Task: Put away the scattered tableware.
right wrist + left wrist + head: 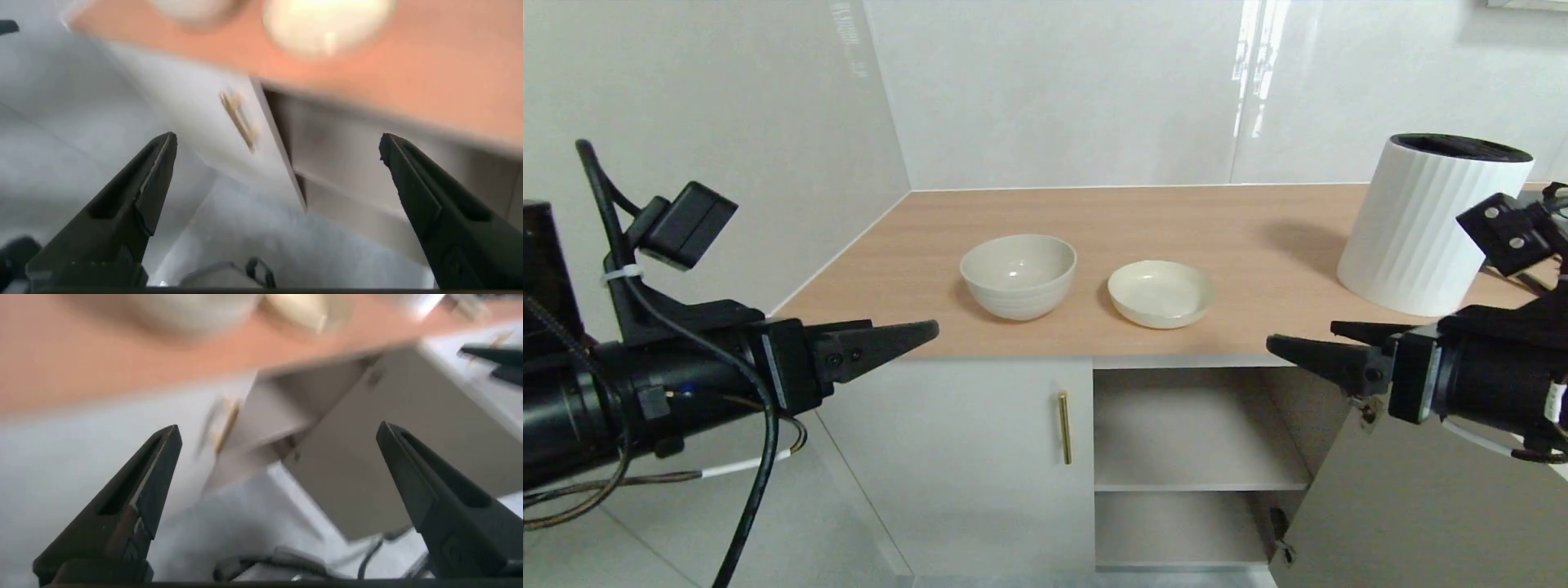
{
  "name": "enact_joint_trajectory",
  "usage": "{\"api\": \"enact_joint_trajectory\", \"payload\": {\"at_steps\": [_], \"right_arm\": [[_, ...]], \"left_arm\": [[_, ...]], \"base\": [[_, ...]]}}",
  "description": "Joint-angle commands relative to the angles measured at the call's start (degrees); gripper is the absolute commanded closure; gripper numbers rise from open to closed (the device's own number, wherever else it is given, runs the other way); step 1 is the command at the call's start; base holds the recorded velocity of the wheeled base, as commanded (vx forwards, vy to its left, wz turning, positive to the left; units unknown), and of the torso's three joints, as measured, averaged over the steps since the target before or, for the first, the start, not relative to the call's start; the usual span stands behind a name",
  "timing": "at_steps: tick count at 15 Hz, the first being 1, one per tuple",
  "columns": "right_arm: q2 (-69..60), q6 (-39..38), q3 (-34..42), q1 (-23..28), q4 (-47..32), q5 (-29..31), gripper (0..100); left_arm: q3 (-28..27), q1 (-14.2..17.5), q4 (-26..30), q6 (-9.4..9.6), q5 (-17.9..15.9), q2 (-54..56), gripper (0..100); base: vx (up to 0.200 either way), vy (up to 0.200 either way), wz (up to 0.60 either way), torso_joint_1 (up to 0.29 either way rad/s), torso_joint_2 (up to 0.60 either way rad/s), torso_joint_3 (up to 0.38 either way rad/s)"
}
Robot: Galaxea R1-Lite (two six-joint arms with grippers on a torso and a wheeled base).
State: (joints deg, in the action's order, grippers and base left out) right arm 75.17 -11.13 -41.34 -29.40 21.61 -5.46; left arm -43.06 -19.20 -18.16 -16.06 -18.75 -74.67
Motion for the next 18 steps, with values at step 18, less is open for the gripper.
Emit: {"api": "enact_joint_trajectory", "payload": {"at_steps": [18], "right_arm": [[23.45,-8.82,-28.97,4.27,-15.64,17.15,0]], "left_arm": [[-49.23,-1.28,25.90,-5.48,28.59,-43.02,0]], "base": [[0.000,0.000,0.00,0.038,-0.09,-0.052]]}}
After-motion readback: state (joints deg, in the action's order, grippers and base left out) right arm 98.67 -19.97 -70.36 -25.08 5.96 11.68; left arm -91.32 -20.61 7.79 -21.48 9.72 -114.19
